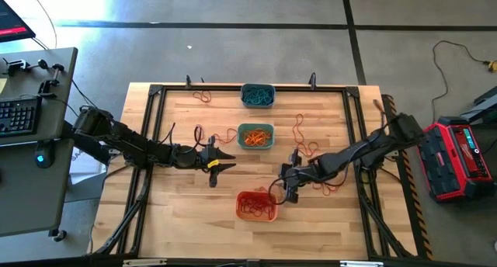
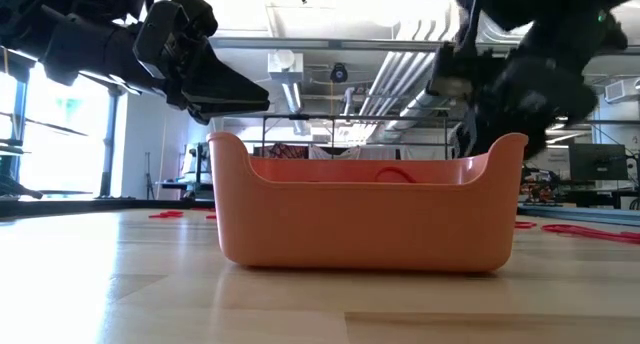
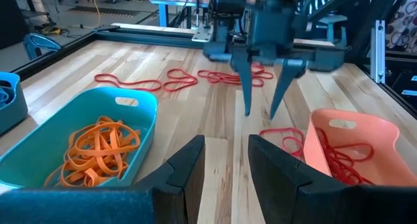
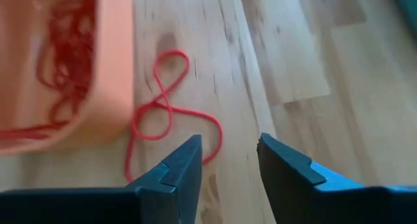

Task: Sort rubber bands into baskets
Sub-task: Put the red rubber band into the orange bin

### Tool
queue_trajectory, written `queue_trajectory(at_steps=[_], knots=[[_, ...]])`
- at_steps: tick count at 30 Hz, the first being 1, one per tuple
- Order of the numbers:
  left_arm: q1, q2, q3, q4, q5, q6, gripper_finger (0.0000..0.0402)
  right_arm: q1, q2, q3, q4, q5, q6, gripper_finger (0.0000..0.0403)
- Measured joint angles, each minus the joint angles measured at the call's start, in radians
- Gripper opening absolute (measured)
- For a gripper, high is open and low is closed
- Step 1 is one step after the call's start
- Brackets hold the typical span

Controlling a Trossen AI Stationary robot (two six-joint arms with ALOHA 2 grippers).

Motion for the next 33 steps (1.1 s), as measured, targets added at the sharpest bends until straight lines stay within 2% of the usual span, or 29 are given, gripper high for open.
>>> queue_trajectory(at_steps=[7,10,18,23,33], knots=[[0.000,0.000,0.000,-0.001,0.000,-0.008,0.0111,0.000,0.108,0.000,0.068,0.000,-0.013,0.0137],[0.000,0.000,0.000,-0.001,0.000,-0.009,0.0111,0.001,0.125,0.002,0.080,0.005,-0.015,0.0124],[0.000,0.000,0.000,-0.001,0.000,-0.009,0.0111,-0.011,0.130,0.003,0.080,-0.015,-0.034,0.0010],[0.000,0.000,0.000,-0.002,0.000,-0.014,0.0111,-0.019,0.125,0.049,-0.004,-0.005,-0.070,0.0006],[0.000,0.000,0.000,-0.002,0.000,-0.018,0.0111,0.008,0.033,0.189,-0.255,0.096,-0.134,0.0000]])
